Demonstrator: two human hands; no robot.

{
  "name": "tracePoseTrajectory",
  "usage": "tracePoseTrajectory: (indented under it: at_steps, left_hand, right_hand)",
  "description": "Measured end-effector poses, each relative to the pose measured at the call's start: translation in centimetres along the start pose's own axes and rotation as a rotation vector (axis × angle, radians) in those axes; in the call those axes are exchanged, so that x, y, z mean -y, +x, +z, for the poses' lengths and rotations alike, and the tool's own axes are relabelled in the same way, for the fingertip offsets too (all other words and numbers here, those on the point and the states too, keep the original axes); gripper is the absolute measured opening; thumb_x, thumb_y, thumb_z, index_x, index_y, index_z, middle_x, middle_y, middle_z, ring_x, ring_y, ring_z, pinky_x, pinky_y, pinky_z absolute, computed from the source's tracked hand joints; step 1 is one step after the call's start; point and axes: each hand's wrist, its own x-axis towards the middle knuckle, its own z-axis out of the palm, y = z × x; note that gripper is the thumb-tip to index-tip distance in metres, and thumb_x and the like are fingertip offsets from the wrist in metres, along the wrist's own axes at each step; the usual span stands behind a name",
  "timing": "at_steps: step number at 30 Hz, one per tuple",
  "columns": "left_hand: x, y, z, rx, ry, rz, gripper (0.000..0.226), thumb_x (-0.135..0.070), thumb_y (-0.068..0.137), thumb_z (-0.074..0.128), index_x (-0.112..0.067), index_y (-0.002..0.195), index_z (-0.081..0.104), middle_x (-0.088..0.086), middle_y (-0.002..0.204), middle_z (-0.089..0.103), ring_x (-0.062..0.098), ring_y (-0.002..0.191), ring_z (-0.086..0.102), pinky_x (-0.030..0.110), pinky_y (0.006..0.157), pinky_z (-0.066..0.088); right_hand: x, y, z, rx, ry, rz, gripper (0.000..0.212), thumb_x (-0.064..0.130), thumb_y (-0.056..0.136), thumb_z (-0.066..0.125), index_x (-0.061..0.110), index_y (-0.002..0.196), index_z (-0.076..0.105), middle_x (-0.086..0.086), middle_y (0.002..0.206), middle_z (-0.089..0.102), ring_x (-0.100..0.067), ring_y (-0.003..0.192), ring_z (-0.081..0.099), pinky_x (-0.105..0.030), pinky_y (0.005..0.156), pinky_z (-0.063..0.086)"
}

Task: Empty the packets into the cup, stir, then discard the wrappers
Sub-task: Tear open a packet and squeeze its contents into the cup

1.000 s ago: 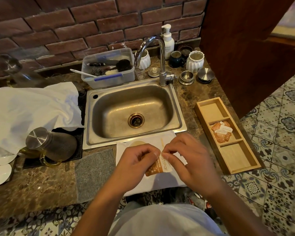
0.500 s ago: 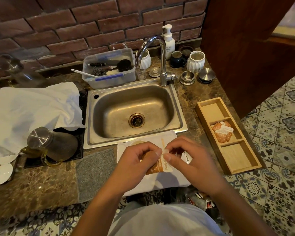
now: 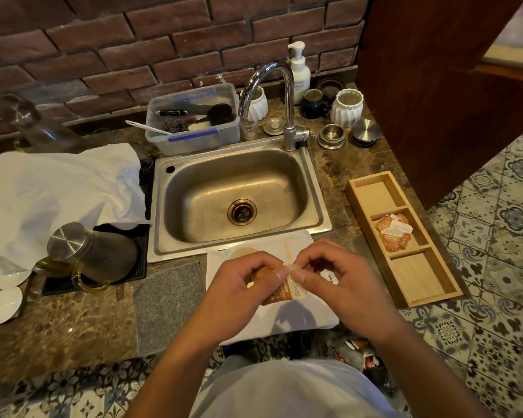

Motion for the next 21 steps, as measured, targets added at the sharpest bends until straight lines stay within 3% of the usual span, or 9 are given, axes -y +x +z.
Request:
tracePoseTrajectory:
  at_steps: [3,8,11,14,18,21]
  left_hand:
    - [-0.1,0.0,0.2,-0.01,-0.057,0.007,0.014,-0.025,0.09,0.067,-0.014,0.087,0.076,-0.003,0.073,0.067,0.011,0.065,0.059,0.022,0.059,0.047]
    - [-0.1,0.1,0.5,-0.083,-0.136,0.001,0.012,-0.022,0.087,0.067,-0.017,0.082,0.077,-0.002,0.07,0.068,0.011,0.063,0.058,0.021,0.056,0.047]
    - [-0.1,0.2,0.5,-0.094,-0.15,-0.008,0.013,-0.022,0.086,0.067,-0.017,0.081,0.078,0.0,0.071,0.069,0.011,0.065,0.06,0.022,0.057,0.048]
    - [-0.1,0.1,0.5,-0.073,-0.225,-0.041,0.011,-0.026,0.085,0.071,-0.018,0.082,0.079,0.001,0.073,0.07,0.013,0.067,0.06,0.024,0.061,0.049]
    - [-0.2,0.3,0.7,-0.042,-0.354,-0.094,0.02,-0.032,0.078,0.073,-0.014,0.083,0.079,0.007,0.077,0.07,0.021,0.073,0.06,0.038,0.072,0.048]
    - [-0.5,0.5,0.9,-0.05,-0.399,-0.144,0.02,-0.03,0.078,0.074,-0.012,0.084,0.079,0.013,0.081,0.07,0.027,0.077,0.06,0.045,0.08,0.047]
  right_hand:
    - [0.2,-0.1,0.0,-0.017,0.009,-0.016,0.013,0.025,0.086,0.072,0.015,0.093,0.074,0.004,0.089,0.068,-0.02,0.085,0.065,-0.028,0.076,0.054]
    - [0.6,-0.3,0.8,-0.145,-0.124,-0.117,0.005,0.026,0.085,0.073,0.028,0.09,0.074,0.013,0.091,0.067,-0.012,0.087,0.064,-0.013,0.074,0.048]
    - [0.3,-0.4,1.1,-0.171,-0.138,-0.12,0.014,0.018,0.087,0.077,0.031,0.091,0.074,0.016,0.092,0.066,-0.013,0.089,0.063,-0.015,0.076,0.047]
    - [0.1,-0.6,1.5,-0.218,-0.144,-0.151,0.008,0.026,0.087,0.076,0.032,0.093,0.074,0.019,0.095,0.065,-0.015,0.093,0.063,-0.02,0.077,0.049]
    - [0.1,-0.9,2.0,-0.296,-0.097,-0.2,0.009,0.027,0.086,0.073,0.03,0.094,0.075,0.02,0.094,0.067,-0.017,0.091,0.064,-0.027,0.076,0.053]
    - [0.1,-1.0,2.3,-0.326,-0.098,-0.193,0.013,0.022,0.084,0.077,0.03,0.093,0.074,0.022,0.094,0.066,-0.017,0.091,0.065,-0.024,0.077,0.052]
